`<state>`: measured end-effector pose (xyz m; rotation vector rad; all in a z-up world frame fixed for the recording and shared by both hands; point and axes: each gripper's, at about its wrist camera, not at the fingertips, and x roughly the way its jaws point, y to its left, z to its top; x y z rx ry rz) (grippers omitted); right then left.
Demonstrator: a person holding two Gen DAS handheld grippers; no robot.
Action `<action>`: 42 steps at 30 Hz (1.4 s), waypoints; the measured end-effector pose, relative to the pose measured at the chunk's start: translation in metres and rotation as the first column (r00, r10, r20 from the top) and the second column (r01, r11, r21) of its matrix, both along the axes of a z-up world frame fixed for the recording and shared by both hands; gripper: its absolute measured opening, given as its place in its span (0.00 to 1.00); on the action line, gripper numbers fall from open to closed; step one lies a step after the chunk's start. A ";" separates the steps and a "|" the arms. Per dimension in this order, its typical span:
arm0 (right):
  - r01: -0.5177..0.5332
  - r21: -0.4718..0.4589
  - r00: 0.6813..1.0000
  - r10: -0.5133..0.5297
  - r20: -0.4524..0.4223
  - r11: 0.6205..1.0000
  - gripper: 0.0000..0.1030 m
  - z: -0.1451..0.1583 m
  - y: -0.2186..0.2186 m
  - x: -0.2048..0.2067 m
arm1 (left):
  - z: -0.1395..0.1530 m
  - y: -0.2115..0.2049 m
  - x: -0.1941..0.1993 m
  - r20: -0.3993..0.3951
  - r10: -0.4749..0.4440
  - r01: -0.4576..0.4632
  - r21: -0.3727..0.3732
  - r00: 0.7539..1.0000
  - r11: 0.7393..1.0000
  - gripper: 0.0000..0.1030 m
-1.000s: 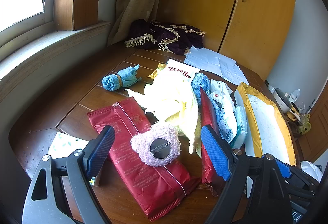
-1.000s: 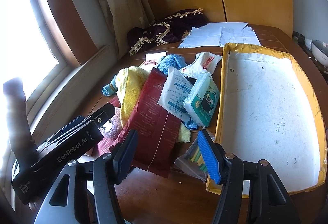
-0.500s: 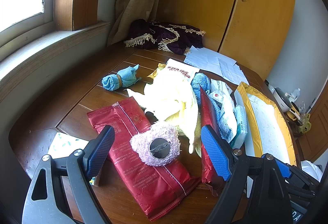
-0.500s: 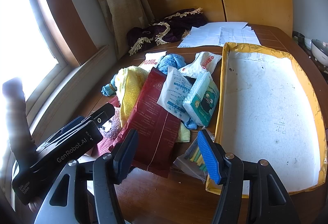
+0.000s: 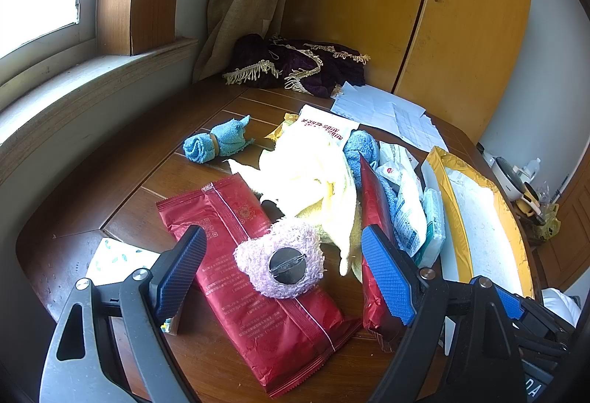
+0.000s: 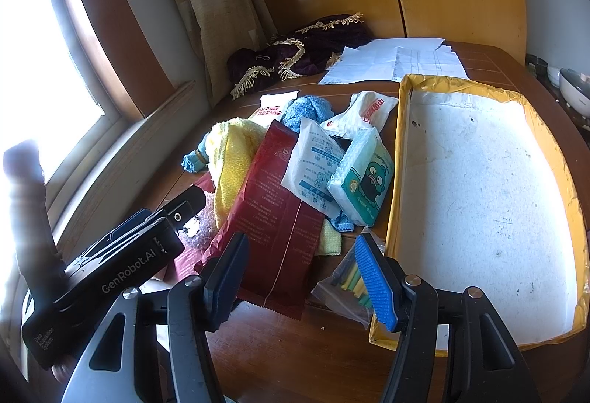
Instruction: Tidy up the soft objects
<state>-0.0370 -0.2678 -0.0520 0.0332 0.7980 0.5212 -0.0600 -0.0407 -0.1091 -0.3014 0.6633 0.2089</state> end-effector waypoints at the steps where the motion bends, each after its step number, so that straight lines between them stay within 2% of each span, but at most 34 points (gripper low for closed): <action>1: 0.001 0.001 1.000 -0.001 -0.001 1.000 0.60 0.000 0.000 0.000 | 0.000 0.000 0.000 0.000 0.000 0.000 0.001 1.000 1.000 0.84; 6: 0.001 0.016 1.000 -0.001 0.003 1.000 0.60 -0.001 -0.005 -0.001 | 0.000 -0.001 -0.001 0.007 -0.003 0.003 -0.001 1.000 1.000 0.84; 14: -0.037 0.095 0.999 0.035 0.021 0.995 0.60 0.006 -0.011 -0.003 | 0.011 0.003 -0.012 0.028 -0.025 0.025 0.012 0.999 1.000 0.84; 21: -0.086 0.119 0.996 0.088 -0.010 0.989 0.59 0.006 0.003 0.004 | 0.016 0.028 -0.013 0.035 -0.050 0.053 -0.093 0.998 0.994 0.84; 25: -0.117 0.132 0.989 0.128 -0.075 0.984 0.54 -0.001 0.019 0.018 | 0.027 0.035 0.012 0.036 -0.102 0.106 -0.138 0.994 0.985 0.83; 27: -0.133 0.128 0.984 0.147 -0.105 0.983 0.54 -0.007 0.030 0.021 | 0.030 0.036 0.033 0.006 -0.129 0.129 -0.147 0.992 0.981 0.81; 31: -0.092 0.059 0.988 0.098 -0.122 0.994 0.54 -0.015 0.047 0.028 | 0.026 0.040 0.075 -0.056 -0.161 0.149 -0.178 0.985 0.973 0.79; 33: -0.067 0.047 0.988 0.073 -0.133 0.997 0.54 -0.016 0.049 0.035 | 0.019 0.041 0.094 -0.102 -0.168 0.146 -0.197 0.981 0.970 0.67; 36: -0.038 0.042 0.989 0.043 -0.143 0.998 0.54 -0.019 0.052 0.046 | 0.010 0.040 0.120 -0.171 -0.175 0.140 -0.198 0.970 0.970 0.61; 37: -0.034 0.043 0.988 0.040 -0.148 0.999 0.55 -0.020 0.053 0.049 | 0.007 0.039 0.125 -0.197 -0.167 0.133 -0.176 0.966 0.975 0.55; 38: -0.028 0.035 0.989 0.033 -0.145 0.999 0.55 -0.022 0.054 0.050 | 0.003 0.039 0.128 -0.223 -0.156 0.121 -0.161 0.962 0.979 0.40; 42: -0.016 0.015 0.991 0.018 -0.134 1.000 0.49 -0.026 0.052 0.051 | -0.002 0.040 0.114 -0.212 -0.149 0.120 -0.141 0.966 0.983 0.26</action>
